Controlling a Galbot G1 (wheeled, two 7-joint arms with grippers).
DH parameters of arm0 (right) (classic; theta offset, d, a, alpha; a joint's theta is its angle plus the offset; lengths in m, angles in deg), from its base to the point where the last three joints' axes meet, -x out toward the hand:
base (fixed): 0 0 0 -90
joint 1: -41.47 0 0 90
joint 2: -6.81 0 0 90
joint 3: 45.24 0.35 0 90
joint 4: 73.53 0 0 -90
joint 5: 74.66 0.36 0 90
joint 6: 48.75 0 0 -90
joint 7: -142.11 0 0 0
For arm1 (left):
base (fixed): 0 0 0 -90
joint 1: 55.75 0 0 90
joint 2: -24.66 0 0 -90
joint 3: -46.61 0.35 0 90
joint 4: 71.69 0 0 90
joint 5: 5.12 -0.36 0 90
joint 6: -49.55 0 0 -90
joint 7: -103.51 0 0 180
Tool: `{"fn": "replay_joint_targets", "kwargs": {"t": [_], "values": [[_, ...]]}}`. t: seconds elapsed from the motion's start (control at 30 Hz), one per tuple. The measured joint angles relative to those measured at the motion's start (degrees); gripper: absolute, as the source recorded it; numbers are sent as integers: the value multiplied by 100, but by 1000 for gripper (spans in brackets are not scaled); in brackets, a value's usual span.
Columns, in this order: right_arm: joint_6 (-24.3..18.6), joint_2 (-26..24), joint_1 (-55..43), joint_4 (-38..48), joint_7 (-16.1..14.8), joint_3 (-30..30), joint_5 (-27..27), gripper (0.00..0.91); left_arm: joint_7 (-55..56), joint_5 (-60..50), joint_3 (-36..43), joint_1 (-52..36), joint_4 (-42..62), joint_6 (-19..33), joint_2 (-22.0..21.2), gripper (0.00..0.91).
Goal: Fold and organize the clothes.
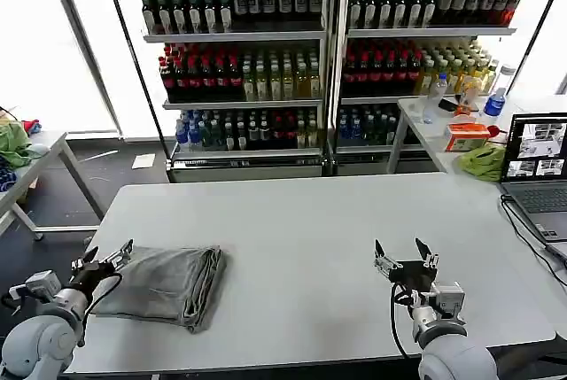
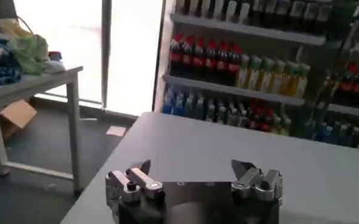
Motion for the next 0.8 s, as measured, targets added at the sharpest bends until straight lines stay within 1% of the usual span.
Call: {"fn": "replay_joint_targets", "kwargs": {"t": [0.27, 0.8], "values": [[-11, -16, 53, -10, -3, 82, 35, 907, -93, -9, -37, 18, 384, -28, -65, 907], [-49, 15, 113, 40, -11, 53, -7, 907, -202, -100, -63, 214, 512, -4, -216, 907]]}}
